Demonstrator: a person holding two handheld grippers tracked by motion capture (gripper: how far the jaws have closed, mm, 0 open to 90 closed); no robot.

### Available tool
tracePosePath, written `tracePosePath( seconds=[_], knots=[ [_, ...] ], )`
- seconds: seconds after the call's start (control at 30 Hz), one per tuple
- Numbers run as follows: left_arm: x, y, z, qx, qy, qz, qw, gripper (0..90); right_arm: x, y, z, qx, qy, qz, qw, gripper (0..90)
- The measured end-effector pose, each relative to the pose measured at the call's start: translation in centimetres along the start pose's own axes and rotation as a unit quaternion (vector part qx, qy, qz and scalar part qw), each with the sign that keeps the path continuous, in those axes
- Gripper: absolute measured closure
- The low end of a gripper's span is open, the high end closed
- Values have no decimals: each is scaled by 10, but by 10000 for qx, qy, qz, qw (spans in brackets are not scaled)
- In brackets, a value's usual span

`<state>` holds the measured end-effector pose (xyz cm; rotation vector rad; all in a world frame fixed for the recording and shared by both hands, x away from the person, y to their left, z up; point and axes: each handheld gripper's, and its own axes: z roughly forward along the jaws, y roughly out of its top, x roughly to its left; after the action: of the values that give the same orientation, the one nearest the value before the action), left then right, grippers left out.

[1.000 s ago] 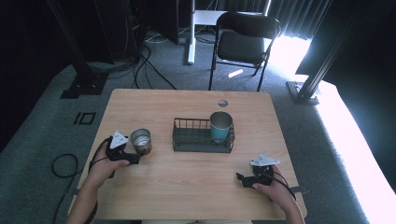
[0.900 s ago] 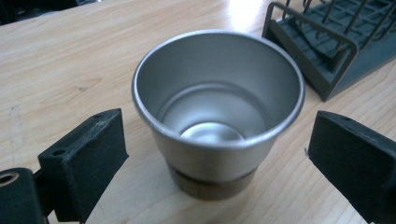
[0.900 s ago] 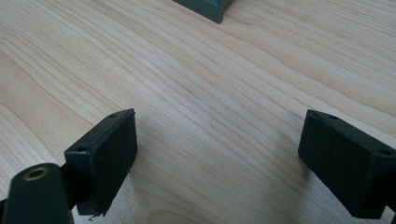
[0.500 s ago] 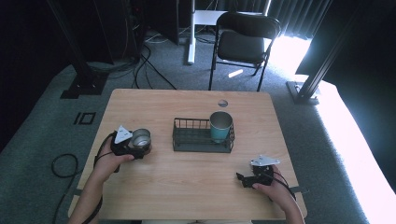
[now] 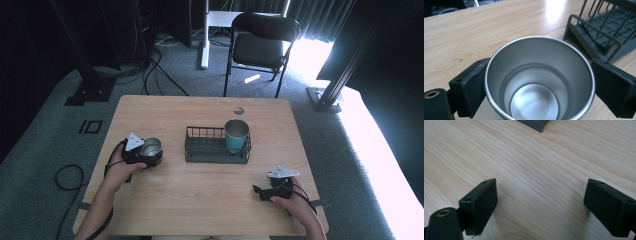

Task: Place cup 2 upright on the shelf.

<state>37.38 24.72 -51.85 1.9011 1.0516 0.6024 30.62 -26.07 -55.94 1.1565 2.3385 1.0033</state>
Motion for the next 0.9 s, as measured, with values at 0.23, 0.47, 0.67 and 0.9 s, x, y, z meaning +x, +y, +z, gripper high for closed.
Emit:
tracePosePath(
  seconds=[0.23,0.47,0.67,0.9],
  knots=[
    [1,5,-3,110,185,-53,9998,139,0,0,0,0,0,1,10000,113],
    [-1,16,-7,40,216,-49,9997,140,0,0,0,0,1,1,10000,113],
    [-5,31,-11,-101,158,57,9998,139,0,0,0,1,1,3,10000,113],
    [-9,49,-16,-198,123,187,9996,140,0,0,0,2,-1,1,10000,113]
  ],
)
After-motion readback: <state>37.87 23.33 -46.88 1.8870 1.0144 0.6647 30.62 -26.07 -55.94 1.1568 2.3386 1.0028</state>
